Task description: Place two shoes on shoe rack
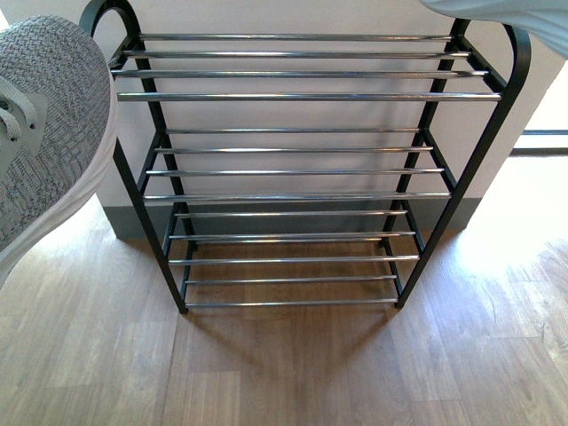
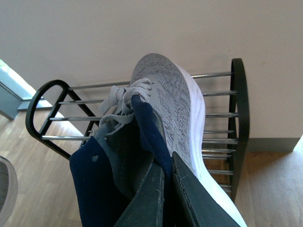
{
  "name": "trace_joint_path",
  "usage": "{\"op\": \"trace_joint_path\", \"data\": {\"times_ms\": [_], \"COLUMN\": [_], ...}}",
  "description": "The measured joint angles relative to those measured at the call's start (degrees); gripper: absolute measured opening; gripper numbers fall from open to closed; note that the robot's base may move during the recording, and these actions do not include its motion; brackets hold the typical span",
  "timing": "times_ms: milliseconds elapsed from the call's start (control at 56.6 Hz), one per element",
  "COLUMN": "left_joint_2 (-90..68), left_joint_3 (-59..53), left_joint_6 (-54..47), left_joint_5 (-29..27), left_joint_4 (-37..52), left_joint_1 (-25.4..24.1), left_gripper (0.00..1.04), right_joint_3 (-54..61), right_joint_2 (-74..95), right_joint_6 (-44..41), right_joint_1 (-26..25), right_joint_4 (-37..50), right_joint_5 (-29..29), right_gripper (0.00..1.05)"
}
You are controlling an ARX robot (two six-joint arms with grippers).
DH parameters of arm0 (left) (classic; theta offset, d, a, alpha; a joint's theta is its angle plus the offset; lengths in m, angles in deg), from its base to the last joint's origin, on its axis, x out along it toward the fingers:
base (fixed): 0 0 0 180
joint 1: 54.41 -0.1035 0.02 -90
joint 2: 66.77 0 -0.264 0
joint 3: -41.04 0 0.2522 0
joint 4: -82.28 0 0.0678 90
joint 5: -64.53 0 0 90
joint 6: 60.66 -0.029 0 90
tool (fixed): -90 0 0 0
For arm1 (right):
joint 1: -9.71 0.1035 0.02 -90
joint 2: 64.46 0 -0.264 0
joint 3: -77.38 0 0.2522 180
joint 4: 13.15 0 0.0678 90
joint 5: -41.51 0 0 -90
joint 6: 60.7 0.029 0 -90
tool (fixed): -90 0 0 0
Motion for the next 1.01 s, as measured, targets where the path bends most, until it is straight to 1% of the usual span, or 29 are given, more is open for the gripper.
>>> {"op": "trace_joint_path", "data": {"times_ms": [106, 177, 371, 601, 831, 1008], "left_joint_2": [0.0, 0.0, 0.0, 0.0, 0.0, 0.0], "left_joint_3": [0.0, 0.0, 0.0, 0.0, 0.0, 0.0], "left_joint_6": [0.0, 0.0, 0.0, 0.0, 0.0, 0.0], "left_joint_5": [0.0, 0.0, 0.0, 0.0, 0.0, 0.0], "left_joint_4": [0.0, 0.0, 0.0, 0.0, 0.0, 0.0], "left_joint_1": [0.0, 0.0, 0.0, 0.0, 0.0, 0.0], "left_gripper": [0.02, 0.02, 0.02, 0.02, 0.02, 0.02], "right_joint_3": [-3.4, -5.0, -10.0, -15.7, -21.9, -23.1], "right_joint_2": [4.3, 7.3, 16.4, 25.9, 35.4, 39.3], "right_joint_6": [2.6, 4.1, 7.6, 10.7, 11.6, 11.5], "right_joint_1": [3.4, 5.6, 8.6, 8.9, 7.0, 5.7], "right_joint_4": [0.5, 2.4, 6.7, 8.4, 11.5, 15.0], "right_joint_5": [3.5, 5.7, 9.2, 11.7, 17.9, 18.8], "right_gripper": [0.01, 0.01, 0.01, 0.01, 0.01, 0.01]}}
